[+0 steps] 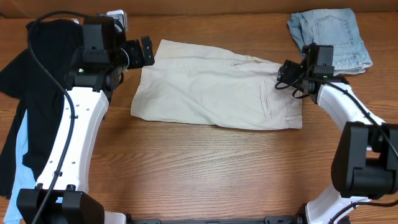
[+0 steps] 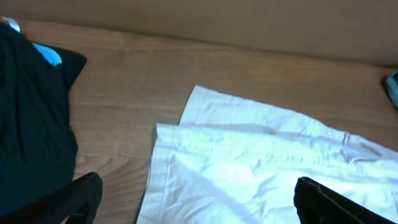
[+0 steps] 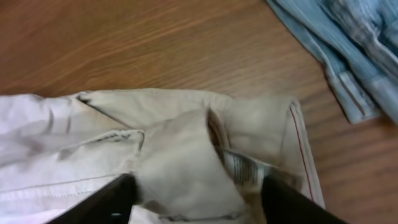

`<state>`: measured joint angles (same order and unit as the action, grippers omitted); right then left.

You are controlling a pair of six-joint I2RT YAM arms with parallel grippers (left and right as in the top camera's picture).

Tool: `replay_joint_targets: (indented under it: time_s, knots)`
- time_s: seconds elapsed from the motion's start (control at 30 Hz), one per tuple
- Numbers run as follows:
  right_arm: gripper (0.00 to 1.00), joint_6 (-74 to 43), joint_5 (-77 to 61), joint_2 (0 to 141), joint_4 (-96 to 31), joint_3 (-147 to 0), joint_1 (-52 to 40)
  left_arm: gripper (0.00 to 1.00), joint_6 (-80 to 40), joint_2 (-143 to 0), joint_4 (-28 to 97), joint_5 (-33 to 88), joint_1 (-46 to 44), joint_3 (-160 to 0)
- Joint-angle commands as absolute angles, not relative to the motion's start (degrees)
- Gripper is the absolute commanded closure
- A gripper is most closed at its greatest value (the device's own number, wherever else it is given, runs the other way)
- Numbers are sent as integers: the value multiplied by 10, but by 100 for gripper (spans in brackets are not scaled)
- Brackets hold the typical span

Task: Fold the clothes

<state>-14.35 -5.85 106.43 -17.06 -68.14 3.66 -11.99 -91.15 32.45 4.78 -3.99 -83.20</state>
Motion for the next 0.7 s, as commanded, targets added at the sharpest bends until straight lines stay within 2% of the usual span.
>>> replay_joint_targets:
  time_s: [0.0,0.07,0.13,0.17,0.2,0.67]
  knots:
    - [38,-133,-61,1057,-143,-687,38,0,-103,-916,333,55,-36,-833]
    - [46,-133,-61,1057,-136,-687,38,0,-103,-916,333,56,-36,-833]
    - [68,-133,-61,1057,-135,-688,38,1,-103,-916,333,57,-36,-833]
    - [92,-133,-62,1057,-137,-689,38,2,-103,-916,333,58,-36,-833]
    - [96,-138,-62,1055,-144,-692,39,2,-103,-916,333,58,-36,-833]
    - [96,-181,-52,989,-270,-769,76,5,-90,-916,333,54,-36,-833]
